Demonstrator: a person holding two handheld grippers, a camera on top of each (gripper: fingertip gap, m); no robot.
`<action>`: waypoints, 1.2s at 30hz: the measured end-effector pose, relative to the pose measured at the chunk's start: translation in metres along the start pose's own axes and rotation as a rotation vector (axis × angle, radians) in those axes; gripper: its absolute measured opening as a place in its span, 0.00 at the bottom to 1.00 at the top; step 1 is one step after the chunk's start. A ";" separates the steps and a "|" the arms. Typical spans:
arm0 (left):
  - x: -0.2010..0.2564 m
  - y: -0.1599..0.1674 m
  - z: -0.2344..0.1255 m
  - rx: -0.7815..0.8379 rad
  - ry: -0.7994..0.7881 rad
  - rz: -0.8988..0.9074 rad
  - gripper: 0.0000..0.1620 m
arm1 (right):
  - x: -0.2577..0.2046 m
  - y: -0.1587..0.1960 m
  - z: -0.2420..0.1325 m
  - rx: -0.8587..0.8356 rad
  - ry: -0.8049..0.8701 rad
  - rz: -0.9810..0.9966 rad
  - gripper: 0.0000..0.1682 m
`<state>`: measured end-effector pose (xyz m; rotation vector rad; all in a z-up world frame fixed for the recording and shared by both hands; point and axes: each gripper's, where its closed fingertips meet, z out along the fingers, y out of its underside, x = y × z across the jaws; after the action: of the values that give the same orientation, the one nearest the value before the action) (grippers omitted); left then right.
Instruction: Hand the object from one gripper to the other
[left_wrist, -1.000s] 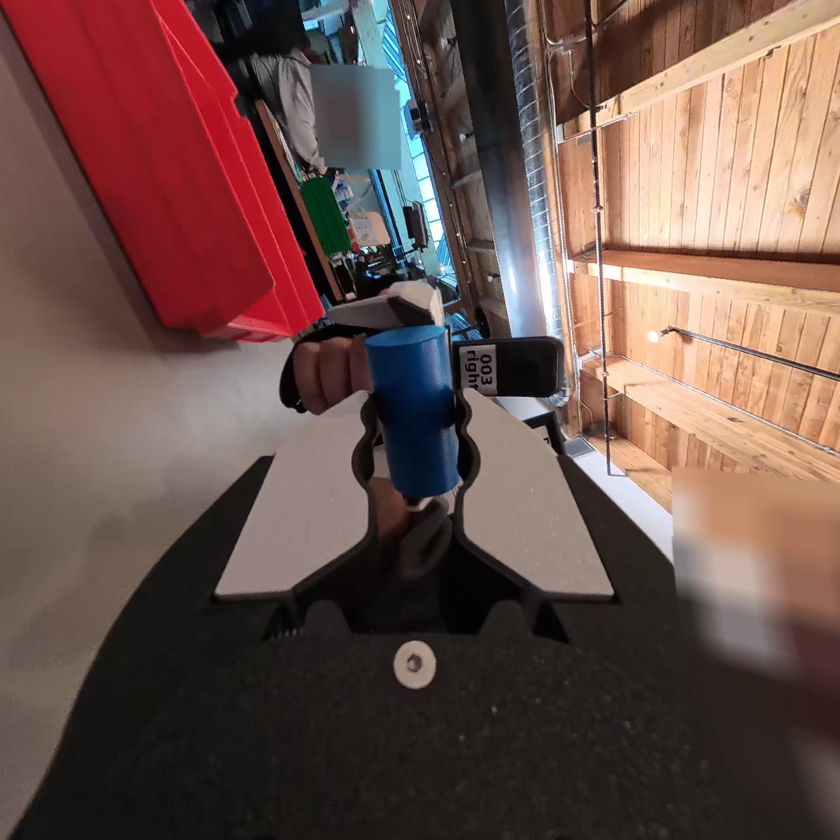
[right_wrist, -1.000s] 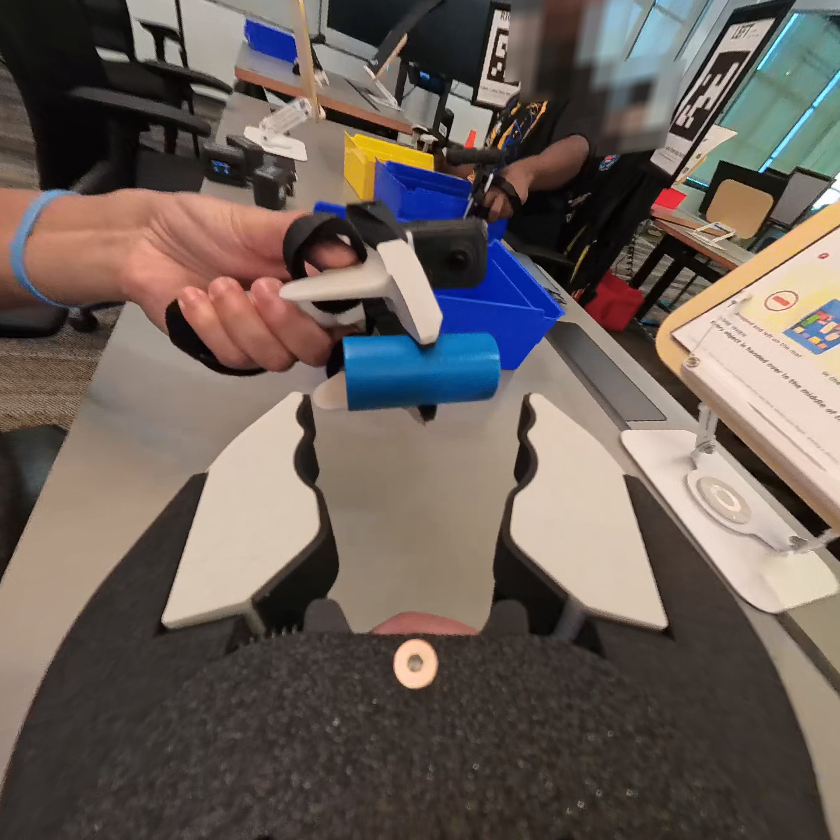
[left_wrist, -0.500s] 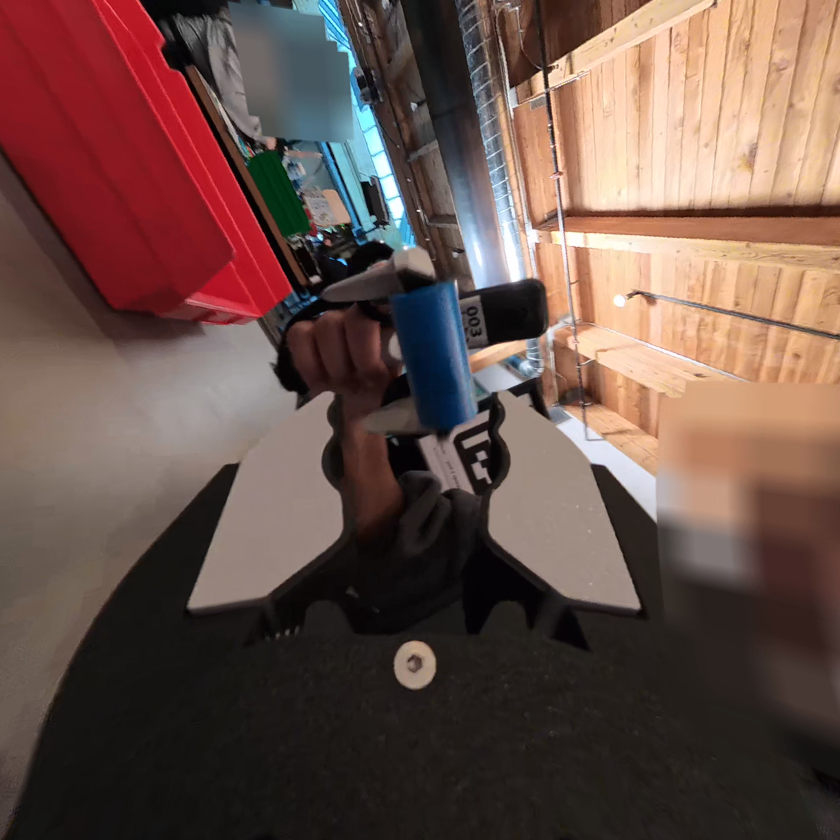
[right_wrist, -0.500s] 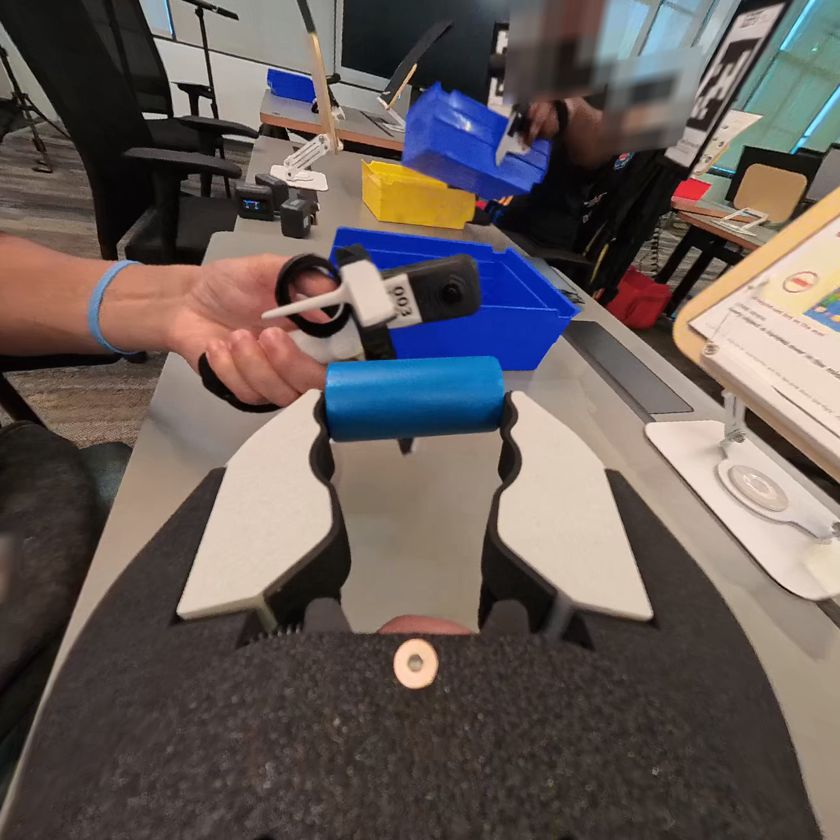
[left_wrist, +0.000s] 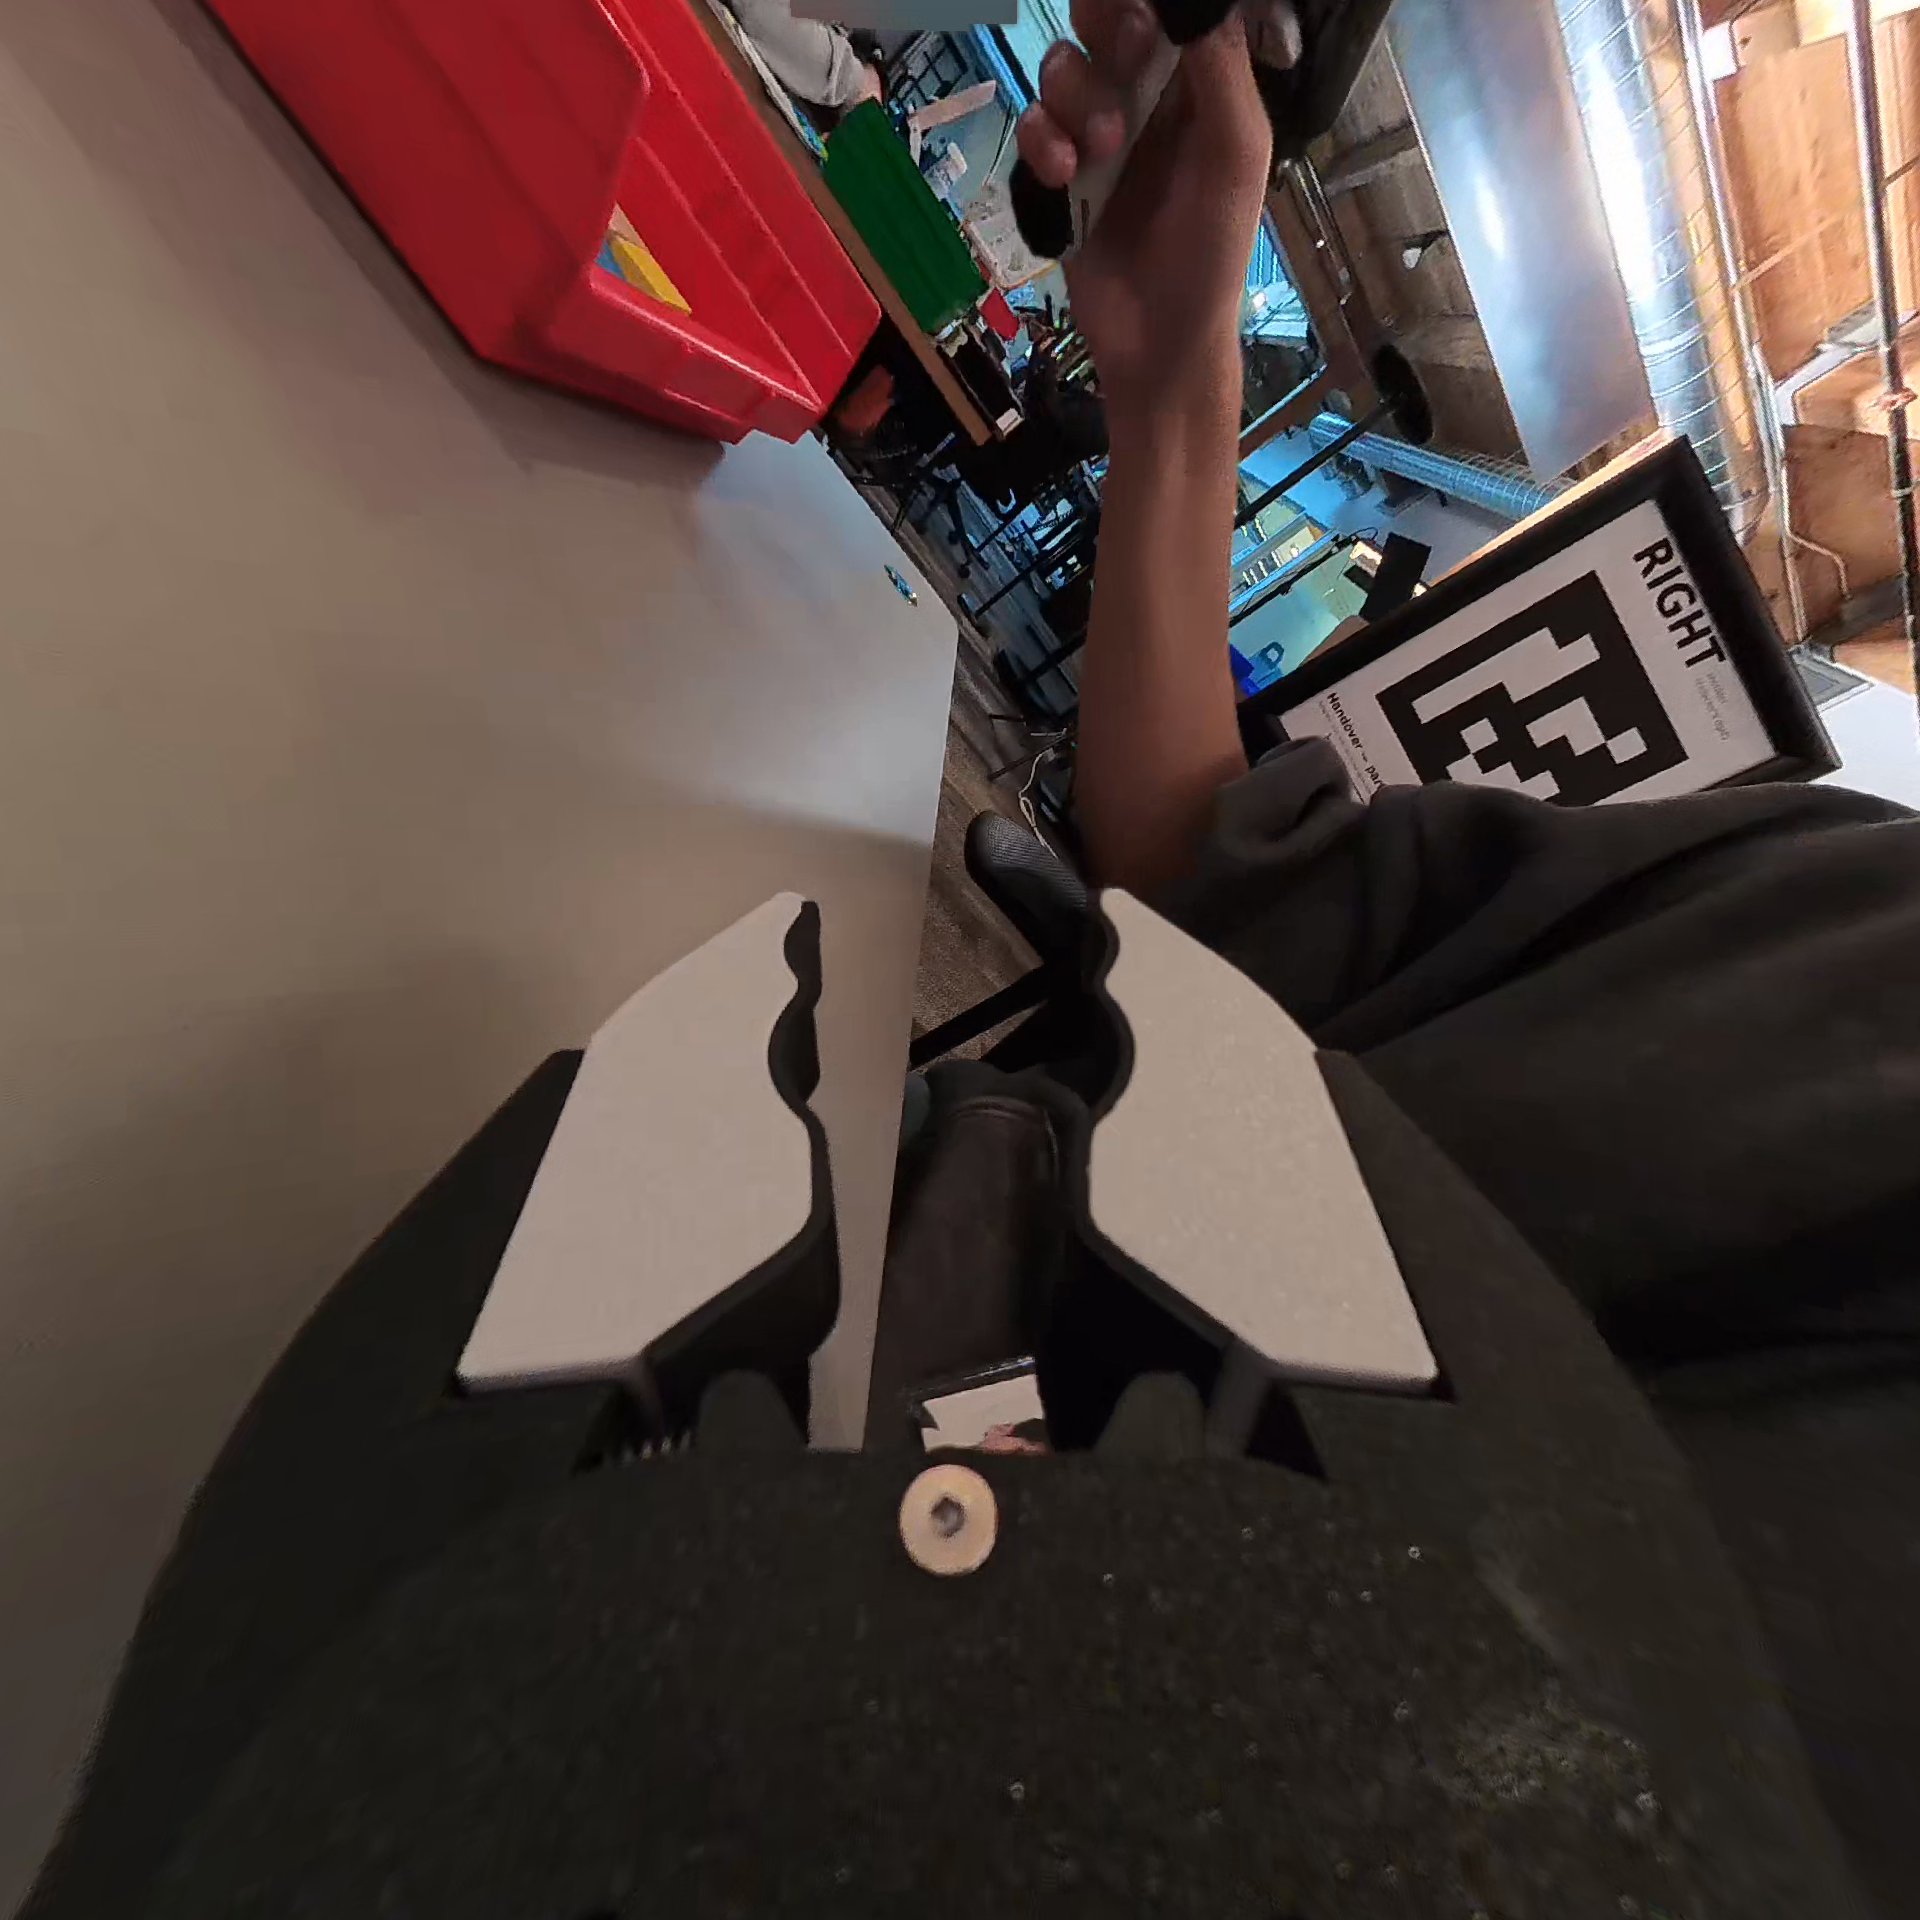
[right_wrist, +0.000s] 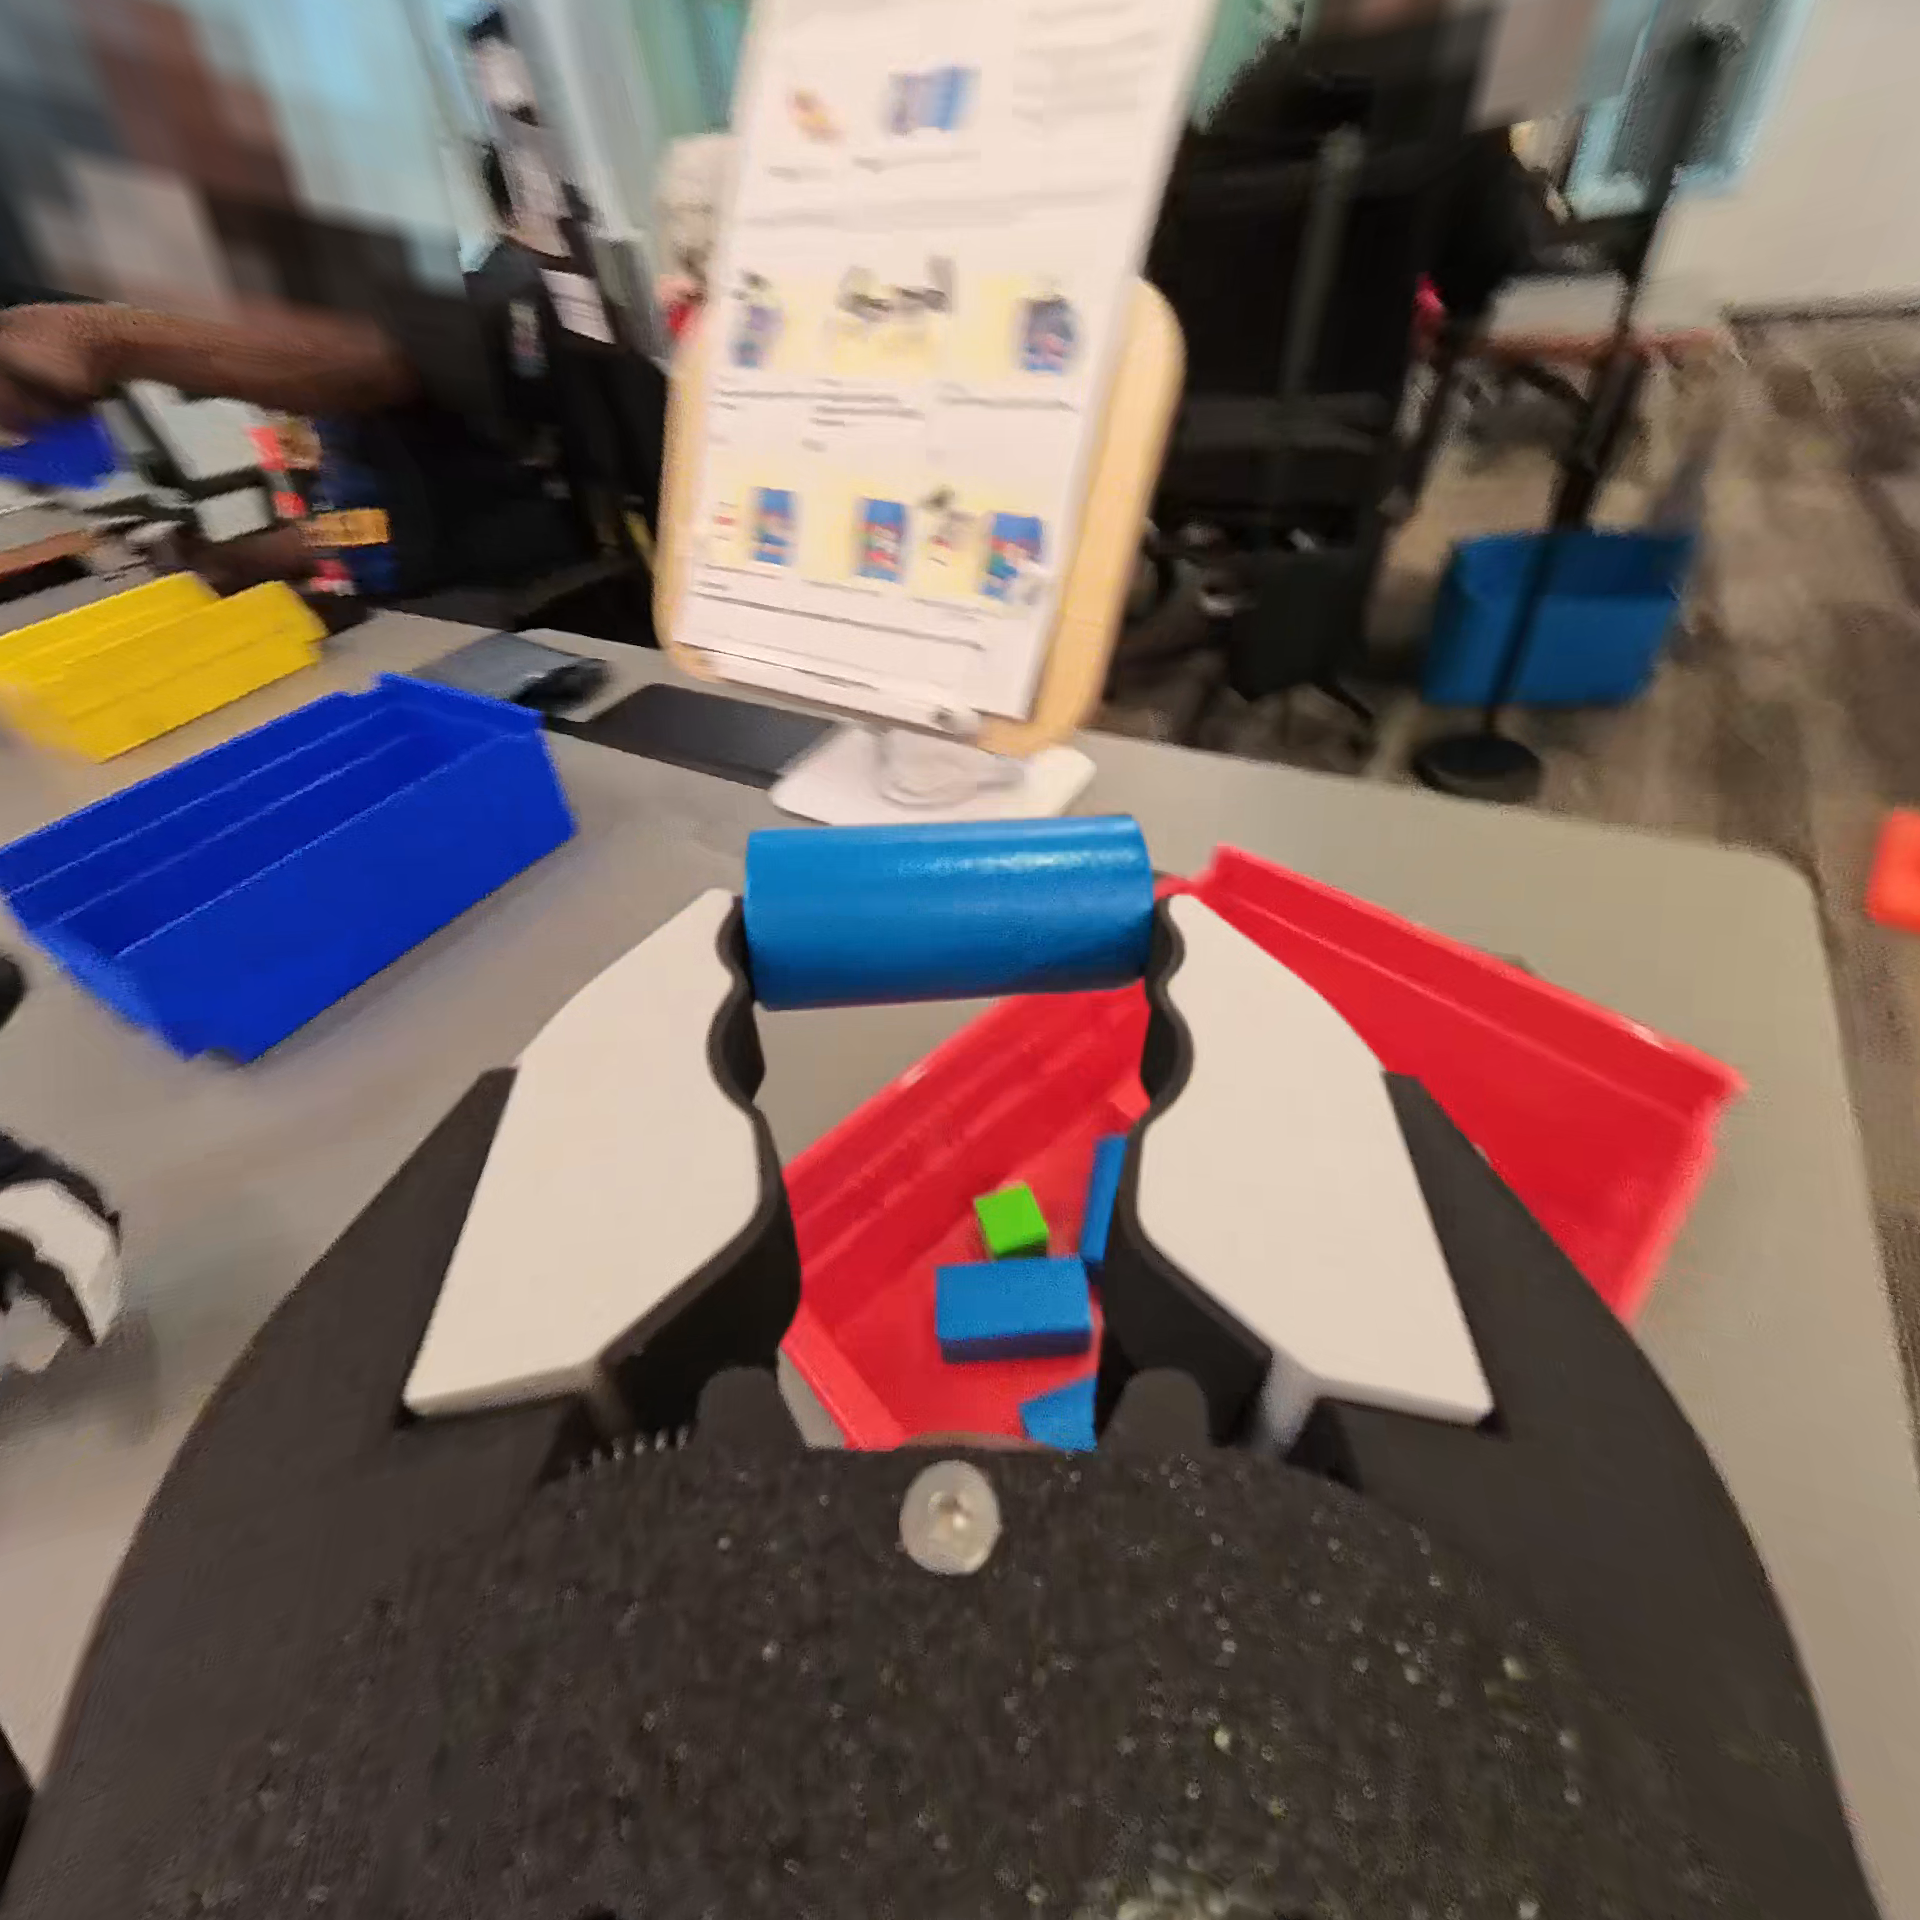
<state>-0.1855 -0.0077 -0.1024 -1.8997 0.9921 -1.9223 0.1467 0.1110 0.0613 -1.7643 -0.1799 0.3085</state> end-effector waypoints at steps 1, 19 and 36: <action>0.000 0.001 0.000 -0.004 0.002 -0.004 0.29 | 0.015 0.003 0.001 -0.041 0.040 0.052 0.42; -0.003 -0.004 -0.007 -0.006 -0.029 0.017 0.28 | 0.144 0.148 0.141 -0.940 0.431 0.375 0.43; -0.005 -0.013 -0.019 0.028 0.015 -0.044 0.28 | 0.177 0.213 0.155 -1.212 0.476 0.283 0.43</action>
<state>-0.1992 0.0101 -0.0966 -1.9099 0.9304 -1.9676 0.2582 0.2611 -0.1956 -3.0110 0.3061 -0.0802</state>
